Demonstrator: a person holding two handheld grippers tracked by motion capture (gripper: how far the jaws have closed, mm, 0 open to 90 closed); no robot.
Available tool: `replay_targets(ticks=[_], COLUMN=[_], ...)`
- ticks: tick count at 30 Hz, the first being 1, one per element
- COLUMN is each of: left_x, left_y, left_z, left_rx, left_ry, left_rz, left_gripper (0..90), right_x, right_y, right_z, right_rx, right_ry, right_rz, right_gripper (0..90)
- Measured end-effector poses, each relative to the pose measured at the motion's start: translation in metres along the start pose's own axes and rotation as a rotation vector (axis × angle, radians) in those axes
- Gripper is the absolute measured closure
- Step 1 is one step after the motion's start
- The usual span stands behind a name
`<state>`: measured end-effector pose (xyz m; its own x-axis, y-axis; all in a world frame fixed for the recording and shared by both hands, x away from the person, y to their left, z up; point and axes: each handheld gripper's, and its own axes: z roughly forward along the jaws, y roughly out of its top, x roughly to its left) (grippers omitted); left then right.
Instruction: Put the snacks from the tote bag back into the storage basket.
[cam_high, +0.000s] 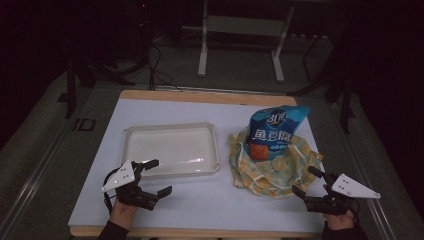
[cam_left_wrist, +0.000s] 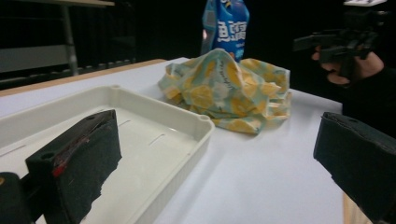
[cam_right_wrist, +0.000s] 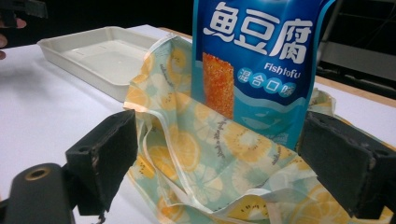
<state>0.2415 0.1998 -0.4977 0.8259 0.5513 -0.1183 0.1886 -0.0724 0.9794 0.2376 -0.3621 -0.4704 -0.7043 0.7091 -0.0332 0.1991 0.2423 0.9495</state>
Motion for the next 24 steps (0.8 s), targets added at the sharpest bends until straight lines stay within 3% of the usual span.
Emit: replay_targets(ticks=[3,8,13,17,20,24], left_x=[-0.002,-0.001,-0.001,-0.003,-0.004,-0.006], left_y=[0.004,0.005,0.004,0.005,0.006,0.01], left_z=[-0.002,-0.004,0.002,0.012,0.019,0.025], left_rx=[0.015,0.012,-0.005,0.013,0.013,0.016], left_ry=[0.05,0.043,-0.018,-0.017,-0.052,-0.076], left_rz=[-0.01,-0.039,-0.05,-0.035,-0.055,-0.048], left_gripper=[1.2,1.2,1.2,1.2,1.2,1.2], right_x=[0.0,0.0,0.002,0.002,0.003,0.001], right_y=[0.0,0.0,0.0,0.001,0.004,0.007], right_z=[0.0,-0.001,-0.002,-0.003,-0.001,0.002], right_rx=[0.01,0.021,0.028,0.019,0.021,0.034], right_ry=[0.008,0.016,0.016,0.056,0.059,0.077], right_rz=[-0.004,0.001,0.001,0.007,-0.01,-0.024], right_gripper=[11.8,11.8,10.9,10.9,11.0,11.1])
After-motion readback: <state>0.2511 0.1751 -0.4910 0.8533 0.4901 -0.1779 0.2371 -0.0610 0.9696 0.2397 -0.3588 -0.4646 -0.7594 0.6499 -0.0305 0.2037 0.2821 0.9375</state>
